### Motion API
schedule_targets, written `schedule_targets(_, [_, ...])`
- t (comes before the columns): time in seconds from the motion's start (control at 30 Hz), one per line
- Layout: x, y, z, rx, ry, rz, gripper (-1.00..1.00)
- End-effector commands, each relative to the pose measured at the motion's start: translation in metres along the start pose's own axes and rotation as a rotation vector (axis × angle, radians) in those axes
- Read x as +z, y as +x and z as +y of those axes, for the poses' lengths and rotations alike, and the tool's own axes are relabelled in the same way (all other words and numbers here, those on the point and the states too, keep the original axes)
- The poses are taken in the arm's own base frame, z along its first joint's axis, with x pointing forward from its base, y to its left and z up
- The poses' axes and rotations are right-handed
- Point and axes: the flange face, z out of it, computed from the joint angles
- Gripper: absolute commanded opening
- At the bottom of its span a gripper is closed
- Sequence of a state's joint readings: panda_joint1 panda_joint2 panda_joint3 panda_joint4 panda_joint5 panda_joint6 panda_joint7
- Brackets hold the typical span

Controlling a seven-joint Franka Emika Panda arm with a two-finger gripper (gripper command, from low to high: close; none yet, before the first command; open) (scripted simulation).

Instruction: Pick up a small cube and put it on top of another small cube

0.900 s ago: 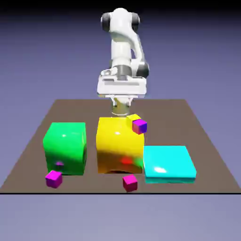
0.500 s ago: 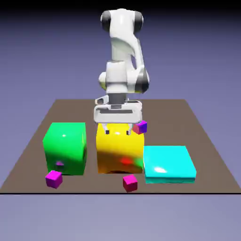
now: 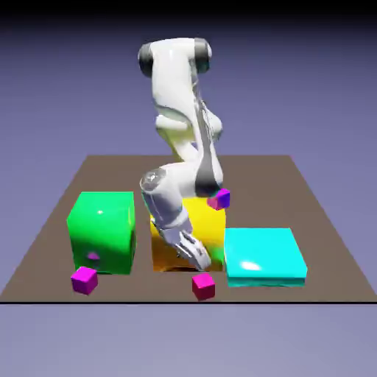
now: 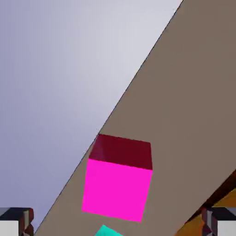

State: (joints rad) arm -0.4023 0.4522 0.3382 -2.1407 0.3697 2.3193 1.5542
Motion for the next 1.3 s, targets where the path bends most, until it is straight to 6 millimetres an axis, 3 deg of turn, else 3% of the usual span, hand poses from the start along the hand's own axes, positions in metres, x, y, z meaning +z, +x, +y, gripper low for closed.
schedule_targets(0.0, [0.008, 0.002, -0.004, 0.038, -0.031, -0.021, 0.00])
schedule_targets(0.03, [0.008, 0.002, -0.004, 0.038, -0.031, -0.021, 0.00])
schedule_targets(0.17, [0.076, 0.008, -0.008, 0.038, -0.031, -0.021, 0.00])
schedule_targets(0.2, [0.076, 0.008, -0.008, 0.038, -0.031, -0.021, -1.00])
schedule_targets(0.23, [0.076, 0.008, -0.008, 0.038, -0.031, -0.021, -1.00])
schedule_targets(0.37, [0.005, 0.000, -0.005, 0.023, -0.022, -0.022, -1.00])
schedule_targets(0.5, [-0.033, -0.041, 0.016, -0.247, -0.013, 0.041, -1.00])
schedule_targets(0.73, [-0.083, -0.097, 0.096, -0.705, -0.156, 0.213, -1.00])
schedule_targets(0.97, [-0.131, -0.128, 0.189, -1.101, -0.329, 0.357, -1.00])
schedule_targets(1.13, [-0.159, -0.129, 0.256, -1.321, -0.482, 0.439, -1.00])
schedule_targets(1.2, [-0.151, -0.119, 0.255, -1.262, -0.517, 0.450, -1.00])
schedule_targets(1.27, [-0.127, -0.105, 0.254, -1.262, -0.517, 0.450, -1.00])
